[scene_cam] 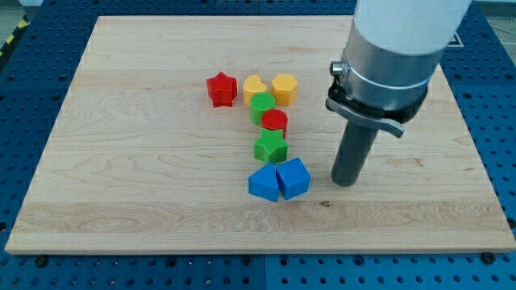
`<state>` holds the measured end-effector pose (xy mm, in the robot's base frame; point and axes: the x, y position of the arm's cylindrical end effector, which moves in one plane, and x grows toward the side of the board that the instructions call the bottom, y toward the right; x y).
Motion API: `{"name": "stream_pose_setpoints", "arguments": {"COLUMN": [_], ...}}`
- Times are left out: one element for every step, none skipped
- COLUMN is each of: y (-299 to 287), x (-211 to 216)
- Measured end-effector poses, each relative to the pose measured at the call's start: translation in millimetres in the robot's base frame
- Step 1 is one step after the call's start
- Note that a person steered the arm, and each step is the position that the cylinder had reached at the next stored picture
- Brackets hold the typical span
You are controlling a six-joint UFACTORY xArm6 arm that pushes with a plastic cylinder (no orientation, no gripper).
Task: Move the green star to the left side of the blue triangle
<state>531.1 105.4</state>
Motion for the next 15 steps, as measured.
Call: {"name": "stream_pose_setpoints", "arguments": {"y": [-11.3, -25.5, -40.4, -61.3, -71.9, -91.5, -96.1, -102.8, -106.3, -116.8, -127.7, -134.1, -146.8, -160.0, -185.7], "x": [-14.6, -27.1, -35.8, -42.6, -46.1, -46.1, -46.1, -45.0, -47.7, -48.7, -48.8, -50.8, -55.9, -62.6, -63.0]}}
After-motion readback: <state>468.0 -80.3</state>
